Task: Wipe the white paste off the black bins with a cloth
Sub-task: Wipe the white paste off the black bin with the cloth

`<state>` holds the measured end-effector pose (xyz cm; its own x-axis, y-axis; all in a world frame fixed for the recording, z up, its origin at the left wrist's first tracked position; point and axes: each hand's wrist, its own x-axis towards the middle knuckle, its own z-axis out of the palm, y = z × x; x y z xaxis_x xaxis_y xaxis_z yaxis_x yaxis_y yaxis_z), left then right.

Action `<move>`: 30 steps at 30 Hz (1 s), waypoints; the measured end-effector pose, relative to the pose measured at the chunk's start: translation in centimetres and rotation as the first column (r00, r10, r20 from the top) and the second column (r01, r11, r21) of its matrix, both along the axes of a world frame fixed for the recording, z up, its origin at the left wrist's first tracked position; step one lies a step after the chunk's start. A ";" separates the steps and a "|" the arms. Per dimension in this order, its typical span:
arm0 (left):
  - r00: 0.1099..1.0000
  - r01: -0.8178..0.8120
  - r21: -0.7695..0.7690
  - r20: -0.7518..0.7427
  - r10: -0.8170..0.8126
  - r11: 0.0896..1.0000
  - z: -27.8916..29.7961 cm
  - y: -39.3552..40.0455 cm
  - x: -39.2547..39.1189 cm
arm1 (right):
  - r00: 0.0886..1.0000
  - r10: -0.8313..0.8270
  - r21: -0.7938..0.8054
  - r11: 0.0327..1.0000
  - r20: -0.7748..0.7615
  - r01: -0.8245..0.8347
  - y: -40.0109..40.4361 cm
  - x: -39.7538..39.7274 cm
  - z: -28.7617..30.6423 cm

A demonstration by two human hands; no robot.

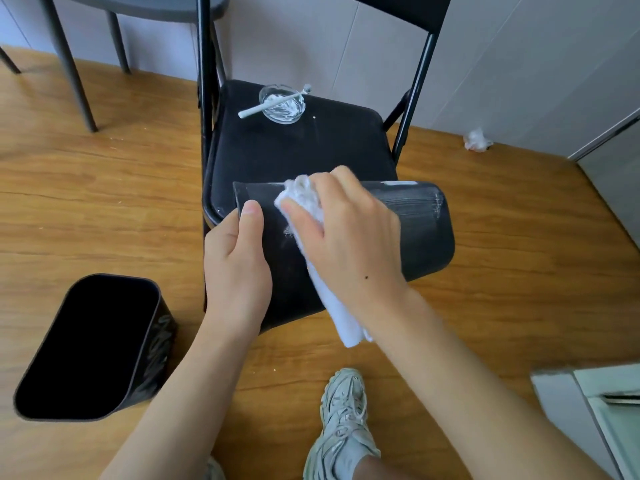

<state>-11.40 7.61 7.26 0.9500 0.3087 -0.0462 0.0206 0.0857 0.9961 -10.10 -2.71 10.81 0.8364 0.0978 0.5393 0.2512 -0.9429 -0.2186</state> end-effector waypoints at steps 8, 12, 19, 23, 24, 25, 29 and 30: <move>0.999 -0.007 -0.046 -0.039 0.005 0.999 0.4 0.0 0.3 | 0.988 -0.154 -0.012 0.988 0.008 0.154 -1.8 1.8 0.3; 0.999 0.025 -0.082 -0.034 -0.028 0.996 0.5 0.3 0.4 | 0.996 0.091 0.032 0.995 0.000 -0.091 0.5 -3.6 -2.0; 0.995 0.086 -0.172 -0.036 -0.094 0.981 0.4 0.1 0.3 | 0.997 0.070 -0.013 0.997 0.029 -0.070 0.3 0.0 0.0; 0.997 0.068 -0.179 -0.025 -0.074 0.982 0.6 0.1 0.6 | 1.000 0.006 0.011 1.000 -0.003 -0.006 0.7 0.7 0.2; 0.998 0.064 -0.131 -0.008 -0.066 0.989 0.7 0.2 0.6 | 1.000 0.020 0.017 1.000 -0.017 -0.019 0.5 0.0 -0.1; 0.998 0.067 -0.083 0.013 -0.066 0.994 0.6 0.3 0.5 | 0.999 0.045 0.020 0.999 -0.025 -0.044 0.3 -0.9 -0.5; 0.995 0.090 0.005 0.044 -0.090 0.996 0.5 0.4 0.2 | 0.991 0.130 -0.022 0.991 -0.008 -0.130 0.0 -3.1 -1.4; 0.994 0.094 0.018 0.046 -0.095 0.995 0.6 0.5 0.3 | 0.992 0.128 -0.031 0.991 0.001 -0.128 0.1 -2.7 -1.3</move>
<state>-11.08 8.08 7.84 0.9759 0.2181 0.0031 -0.0188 0.0700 0.9974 -12.83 -2.63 9.55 0.8143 0.2204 0.5370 0.3710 -0.9091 -0.1895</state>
